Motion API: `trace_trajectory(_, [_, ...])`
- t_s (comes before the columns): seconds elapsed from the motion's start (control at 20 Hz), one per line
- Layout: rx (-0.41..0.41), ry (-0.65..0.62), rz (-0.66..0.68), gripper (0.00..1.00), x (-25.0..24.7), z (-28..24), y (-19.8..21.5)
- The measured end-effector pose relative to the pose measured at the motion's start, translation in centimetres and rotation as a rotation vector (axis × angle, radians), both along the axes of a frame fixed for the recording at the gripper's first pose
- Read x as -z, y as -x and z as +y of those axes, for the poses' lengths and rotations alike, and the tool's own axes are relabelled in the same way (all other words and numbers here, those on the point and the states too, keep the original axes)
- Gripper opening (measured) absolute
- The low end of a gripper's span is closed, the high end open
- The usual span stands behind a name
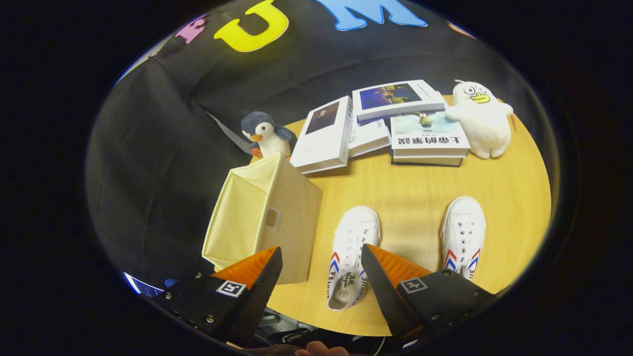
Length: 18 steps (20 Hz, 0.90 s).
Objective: Open the storage box then place both shoes into the box .Put the left shoe in first, then the right shoe, with the right side of both shoes facing outward in a uniform manner.
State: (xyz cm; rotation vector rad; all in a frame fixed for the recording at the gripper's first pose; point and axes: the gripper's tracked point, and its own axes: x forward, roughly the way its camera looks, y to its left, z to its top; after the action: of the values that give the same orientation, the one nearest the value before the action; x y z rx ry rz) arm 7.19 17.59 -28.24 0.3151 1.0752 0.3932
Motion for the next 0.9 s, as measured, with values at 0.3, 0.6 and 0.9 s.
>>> trace_trajectory(0.3, [-0.031, 0.084, 0.115, 0.96, 5.5, -1.7, 1.7])
trace_trajectory(0.6, [-0.081, 0.172, 0.192, 0.92, 9.9, -2.2, 2.8])
trace_trajectory(0.9, [-0.131, 0.274, 0.248, 0.87, 13.4, -2.4, 3.2])
